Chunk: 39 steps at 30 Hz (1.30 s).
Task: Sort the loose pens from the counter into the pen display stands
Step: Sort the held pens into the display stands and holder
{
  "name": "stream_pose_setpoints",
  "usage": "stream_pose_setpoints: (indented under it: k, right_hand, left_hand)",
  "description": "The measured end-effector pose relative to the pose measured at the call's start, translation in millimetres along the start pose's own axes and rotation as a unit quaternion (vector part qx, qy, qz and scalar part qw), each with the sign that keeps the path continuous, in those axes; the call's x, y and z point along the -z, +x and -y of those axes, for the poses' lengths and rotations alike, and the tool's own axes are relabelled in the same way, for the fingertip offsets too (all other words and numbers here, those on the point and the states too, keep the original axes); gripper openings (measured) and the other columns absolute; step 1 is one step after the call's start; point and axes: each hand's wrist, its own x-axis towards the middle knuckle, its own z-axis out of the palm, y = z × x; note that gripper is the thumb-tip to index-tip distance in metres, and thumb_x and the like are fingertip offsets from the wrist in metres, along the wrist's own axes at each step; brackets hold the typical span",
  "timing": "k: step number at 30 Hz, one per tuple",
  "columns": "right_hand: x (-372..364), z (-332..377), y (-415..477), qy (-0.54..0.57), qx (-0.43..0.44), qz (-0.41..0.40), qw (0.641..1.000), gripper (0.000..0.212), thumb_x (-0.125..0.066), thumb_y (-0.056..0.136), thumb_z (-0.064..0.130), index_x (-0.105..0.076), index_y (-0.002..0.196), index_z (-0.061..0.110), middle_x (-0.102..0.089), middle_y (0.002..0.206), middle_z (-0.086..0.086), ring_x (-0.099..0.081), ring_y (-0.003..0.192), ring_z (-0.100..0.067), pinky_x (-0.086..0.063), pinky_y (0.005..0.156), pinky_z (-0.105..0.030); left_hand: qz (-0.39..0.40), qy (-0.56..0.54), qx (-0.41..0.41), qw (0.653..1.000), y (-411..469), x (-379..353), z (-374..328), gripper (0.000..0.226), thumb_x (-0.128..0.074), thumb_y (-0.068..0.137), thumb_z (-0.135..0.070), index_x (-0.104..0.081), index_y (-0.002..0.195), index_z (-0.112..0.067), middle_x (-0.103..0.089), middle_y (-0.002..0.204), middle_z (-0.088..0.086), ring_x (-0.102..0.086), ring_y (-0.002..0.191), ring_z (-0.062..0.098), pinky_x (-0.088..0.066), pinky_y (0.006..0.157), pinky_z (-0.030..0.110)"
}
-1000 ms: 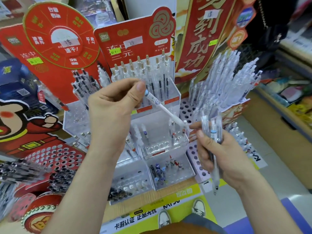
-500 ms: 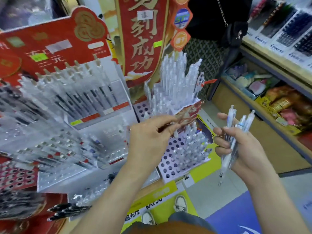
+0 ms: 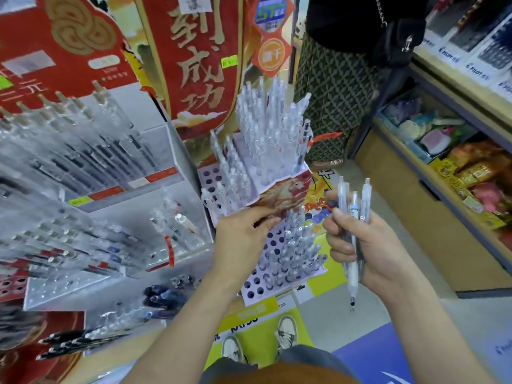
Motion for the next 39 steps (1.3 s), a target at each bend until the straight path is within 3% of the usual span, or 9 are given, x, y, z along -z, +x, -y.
stream_pose_setpoints:
  k: [3,9,17,23,30,32,34,36,39]
  right_hand:
    - [3,0,5,0.019,-0.025,-0.007,0.999,0.033,-0.055,0.083,0.009,-0.05,0.115,0.016,-0.047,0.067,-0.005,-0.033,0.04,-0.008,-0.027,0.033,-0.015]
    - [6,3,9,-0.022,-0.021,0.006,1.0,0.029,-0.054,0.085,0.003,-0.067,0.108,0.016,-0.043,0.073,-0.003,-0.039,0.05,-0.01,-0.031,0.036,-0.017]
    - [5,1,6,-0.059,-0.025,0.009,0.998,0.057,-0.064,0.075,0.012,-0.054,0.129,0.022,-0.059,0.071,-0.002,-0.064,0.059,-0.019,-0.047,0.042,-0.024]
    - [3,2,4,-0.055,-0.023,-0.009,0.998,0.024,-0.061,0.08,0.017,-0.054,0.103,0.012,-0.057,0.069,-0.005,-0.061,0.051,-0.017,-0.042,0.038,-0.021]
    - [-1,-1,4,-0.033,-0.026,-0.002,0.999,0.027,-0.061,0.08,0.018,-0.05,0.103,0.015,-0.056,0.068,-0.005,-0.053,0.049,-0.016,-0.04,0.037,-0.022]
    - [-2,-2,2,-0.036,-0.032,0.008,0.999,0.027,-0.059,0.083,0.021,-0.048,0.108,0.016,-0.056,0.066,-0.006,-0.055,0.048,-0.017,-0.04,0.037,-0.022]
    - [-2,-3,1,-0.034,-0.04,0.014,0.999,0.024,-0.056,0.086,0.024,-0.049,0.108,0.017,-0.056,0.065,-0.007,-0.053,0.045,-0.018,-0.039,0.036,-0.021]
    - [-3,-3,-1,-0.016,-0.047,0.019,0.999,0.017,-0.054,0.087,0.025,-0.051,0.103,0.019,-0.056,0.064,-0.008,-0.048,0.038,-0.016,-0.035,0.034,-0.019]
    - [-4,-3,-3,0.013,-0.06,0.029,0.998,0.01,-0.054,0.086,0.025,-0.052,0.094,0.02,-0.053,0.062,-0.009,-0.04,0.03,-0.013,-0.028,0.031,-0.015]
  left_hand:
    - [0.011,0.045,-0.025,0.999,0,-4,5,0.01,-0.076,0.08,-0.016,-0.078,0.089,-0.014,-0.074,0.083,-0.004,-0.059,0.082,-0.001,-0.042,0.072,0.005]
    - [0.074,0.209,-0.13,0.966,1,-15,24,0.028,-0.052,0.088,-0.03,-0.068,0.073,-0.012,-0.064,0.061,0.004,-0.062,0.058,0.021,-0.051,0.05,0.034]
    - [0.081,0.292,-0.139,0.943,10,-20,15,0.014,-0.065,0.08,-0.026,-0.065,0.069,-0.017,-0.06,0.057,0.001,-0.06,0.054,0.024,-0.042,0.043,0.026]
    - [0.099,0.312,-0.136,0.935,16,-22,13,0.026,-0.063,0.083,-0.035,-0.065,0.066,-0.016,-0.06,0.053,0.004,-0.06,0.051,0.028,-0.045,0.044,0.031]
    - [0.147,0.48,-0.119,0.857,18,-30,6,0.047,-0.093,0.037,-0.013,-0.048,0.047,-0.023,-0.031,0.038,-0.004,-0.027,0.031,0.022,-0.008,0.041,0.019]
    - [0.145,0.497,-0.107,0.849,19,-32,5,0.047,-0.092,0.039,-0.018,-0.047,0.047,-0.022,-0.026,0.039,-0.004,-0.025,0.033,0.022,-0.002,0.043,0.019]
    - [0.152,0.506,-0.111,0.842,18,-31,-1,0.032,-0.088,0.058,-0.026,-0.056,0.056,-0.022,-0.042,0.042,-0.003,-0.043,0.037,0.023,-0.014,0.04,0.022]
    - [0.146,0.451,-0.125,0.872,16,-25,-4,0.016,-0.066,0.088,-0.036,-0.064,0.081,-0.022,-0.062,0.062,0.001,-0.061,0.059,0.027,-0.033,0.047,0.029]
    - [0.116,0.248,-0.069,0.959,5,-7,-22,0.026,-0.049,0.097,-0.038,-0.069,0.094,-0.021,-0.069,0.075,0.0,-0.063,0.067,0.022,-0.047,0.058,0.033]
